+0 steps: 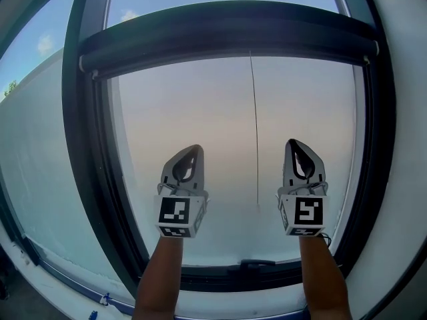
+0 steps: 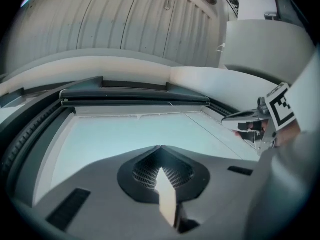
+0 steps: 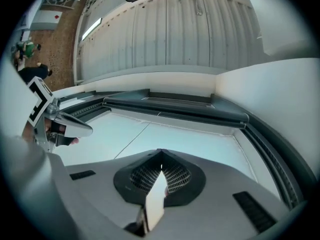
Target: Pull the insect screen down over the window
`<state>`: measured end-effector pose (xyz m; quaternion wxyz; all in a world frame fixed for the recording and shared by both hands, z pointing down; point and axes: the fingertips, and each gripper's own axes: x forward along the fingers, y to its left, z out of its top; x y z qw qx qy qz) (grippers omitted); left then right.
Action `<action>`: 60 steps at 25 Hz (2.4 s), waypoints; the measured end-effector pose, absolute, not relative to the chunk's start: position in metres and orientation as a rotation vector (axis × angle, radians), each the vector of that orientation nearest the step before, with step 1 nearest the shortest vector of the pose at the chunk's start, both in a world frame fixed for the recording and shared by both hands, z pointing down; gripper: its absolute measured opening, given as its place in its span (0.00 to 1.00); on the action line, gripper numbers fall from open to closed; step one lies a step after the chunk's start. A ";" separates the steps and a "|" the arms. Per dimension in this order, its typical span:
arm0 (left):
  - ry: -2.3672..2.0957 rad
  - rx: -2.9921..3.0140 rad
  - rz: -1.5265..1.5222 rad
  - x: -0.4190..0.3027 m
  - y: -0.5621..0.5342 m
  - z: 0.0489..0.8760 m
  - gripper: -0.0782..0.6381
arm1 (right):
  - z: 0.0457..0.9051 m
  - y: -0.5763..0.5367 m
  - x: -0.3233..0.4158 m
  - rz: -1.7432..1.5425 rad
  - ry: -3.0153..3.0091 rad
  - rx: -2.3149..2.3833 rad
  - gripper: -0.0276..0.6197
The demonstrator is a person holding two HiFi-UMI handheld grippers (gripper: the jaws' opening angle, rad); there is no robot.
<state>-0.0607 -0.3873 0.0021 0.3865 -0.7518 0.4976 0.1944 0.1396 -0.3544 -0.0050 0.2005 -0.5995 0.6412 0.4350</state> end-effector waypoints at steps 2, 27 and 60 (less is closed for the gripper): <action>1.270 -1.904 0.488 -0.063 -0.388 -0.013 0.11 | -0.018 -0.356 0.137 1.255 1.783 -1.678 0.05; 1.320 -1.101 -0.264 -0.041 -0.377 -0.188 0.11 | -0.172 -0.368 0.107 2.319 1.507 -1.970 0.05; 1.403 -0.858 -0.670 -0.064 -0.427 -0.193 0.42 | -0.198 -0.411 0.122 2.691 1.300 -2.383 0.32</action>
